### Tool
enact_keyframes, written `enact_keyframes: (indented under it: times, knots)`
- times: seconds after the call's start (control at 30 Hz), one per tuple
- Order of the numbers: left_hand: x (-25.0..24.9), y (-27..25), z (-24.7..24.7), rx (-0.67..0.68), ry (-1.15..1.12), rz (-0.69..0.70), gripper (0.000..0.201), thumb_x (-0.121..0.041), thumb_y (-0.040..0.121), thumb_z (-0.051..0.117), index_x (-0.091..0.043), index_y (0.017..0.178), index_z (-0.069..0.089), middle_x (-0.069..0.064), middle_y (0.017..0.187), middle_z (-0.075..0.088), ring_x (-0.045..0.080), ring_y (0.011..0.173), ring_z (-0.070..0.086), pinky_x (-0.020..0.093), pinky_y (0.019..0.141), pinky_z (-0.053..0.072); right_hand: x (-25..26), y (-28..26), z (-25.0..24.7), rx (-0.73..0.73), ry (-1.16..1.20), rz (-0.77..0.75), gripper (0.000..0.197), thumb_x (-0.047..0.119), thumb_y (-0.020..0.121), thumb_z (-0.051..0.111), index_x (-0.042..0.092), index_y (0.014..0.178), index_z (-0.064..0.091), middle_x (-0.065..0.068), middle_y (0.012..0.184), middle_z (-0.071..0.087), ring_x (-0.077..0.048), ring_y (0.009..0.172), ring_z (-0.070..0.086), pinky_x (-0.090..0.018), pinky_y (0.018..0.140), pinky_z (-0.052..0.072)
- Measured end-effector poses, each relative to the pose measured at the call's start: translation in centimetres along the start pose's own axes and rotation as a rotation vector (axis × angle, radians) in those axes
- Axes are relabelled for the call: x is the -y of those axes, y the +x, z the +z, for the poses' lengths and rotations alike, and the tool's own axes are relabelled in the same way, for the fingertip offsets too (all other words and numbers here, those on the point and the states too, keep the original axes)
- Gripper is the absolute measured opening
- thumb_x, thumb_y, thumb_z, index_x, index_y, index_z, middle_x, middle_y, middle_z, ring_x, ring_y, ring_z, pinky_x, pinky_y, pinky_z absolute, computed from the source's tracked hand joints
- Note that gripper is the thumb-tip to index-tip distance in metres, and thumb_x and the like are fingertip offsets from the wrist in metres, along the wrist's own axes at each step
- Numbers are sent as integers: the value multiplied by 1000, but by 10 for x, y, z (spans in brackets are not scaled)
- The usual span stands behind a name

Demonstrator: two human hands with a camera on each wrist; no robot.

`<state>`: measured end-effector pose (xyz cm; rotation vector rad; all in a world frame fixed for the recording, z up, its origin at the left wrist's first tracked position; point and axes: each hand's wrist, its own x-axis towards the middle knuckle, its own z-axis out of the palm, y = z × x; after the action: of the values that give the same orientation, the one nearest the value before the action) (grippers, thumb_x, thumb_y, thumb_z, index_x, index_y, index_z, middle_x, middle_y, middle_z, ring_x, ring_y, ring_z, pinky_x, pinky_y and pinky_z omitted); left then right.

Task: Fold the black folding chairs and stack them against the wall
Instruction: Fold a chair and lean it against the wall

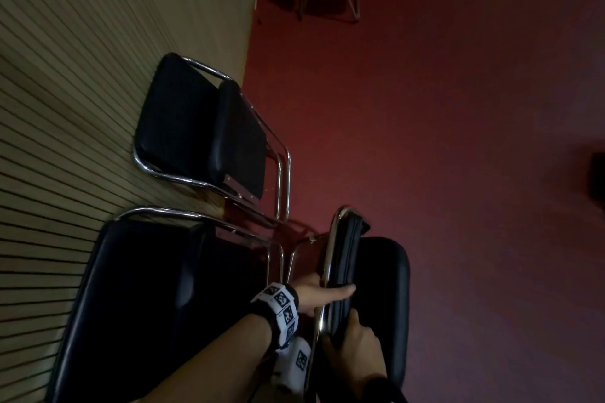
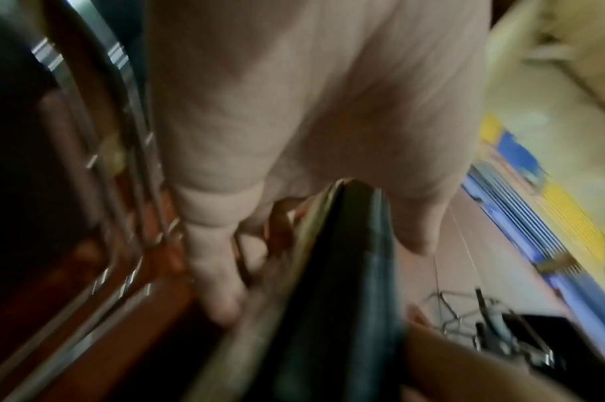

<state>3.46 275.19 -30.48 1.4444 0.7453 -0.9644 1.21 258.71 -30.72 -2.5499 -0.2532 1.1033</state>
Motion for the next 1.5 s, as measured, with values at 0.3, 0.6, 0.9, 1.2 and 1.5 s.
enact_keyframes:
  times: [0.3, 0.6, 0.9, 1.2, 1.5]
  knots:
    - [41, -5, 8, -326, 132, -61, 91, -78, 71, 61, -20, 140, 45, -1, 132, 58, 19, 113, 60, 27, 89, 50, 12, -2, 15, 112, -136, -154, 78, 48, 91, 51, 14, 154, 20, -6, 119, 67, -27, 104, 68, -36, 85, 52]
    - [89, -39, -93, -555, -14, -79, 98, -76, 54, 60, -18, 134, 61, 8, 129, 66, 26, 117, 63, 32, 100, 48, 84, -8, 43, 317, -117, -554, 76, 48, 98, 43, 14, 159, 14, -19, 127, 63, -38, 108, 64, -41, 87, 54]
    - [180, -76, -164, -676, -77, -186, 75, -53, 85, 72, -10, 143, 50, 14, 133, 62, 32, 116, 61, 32, 93, 48, 27, 48, 55, -58, -54, -223, 73, 57, 88, 59, 16, 145, 39, -8, 137, 43, -33, 123, 50, -39, 102, 42]
    - [190, -86, -182, -664, 4, -166, 84, -61, 81, 71, -17, 147, 43, 8, 133, 62, 23, 110, 61, 28, 90, 49, 37, 74, 113, 297, -290, -30, 76, 64, 91, 55, 8, 141, 45, -11, 138, 59, -27, 127, 58, -30, 98, 47]
    - [174, -92, -181, -683, 119, -149, 92, -67, 75, 73, -8, 140, 44, 9, 132, 60, 24, 113, 62, 30, 88, 54, 78, 61, 124, 299, -586, -196, 55, 48, 104, 41, 6, 139, 51, -14, 137, 58, -30, 125, 57, -32, 98, 46]
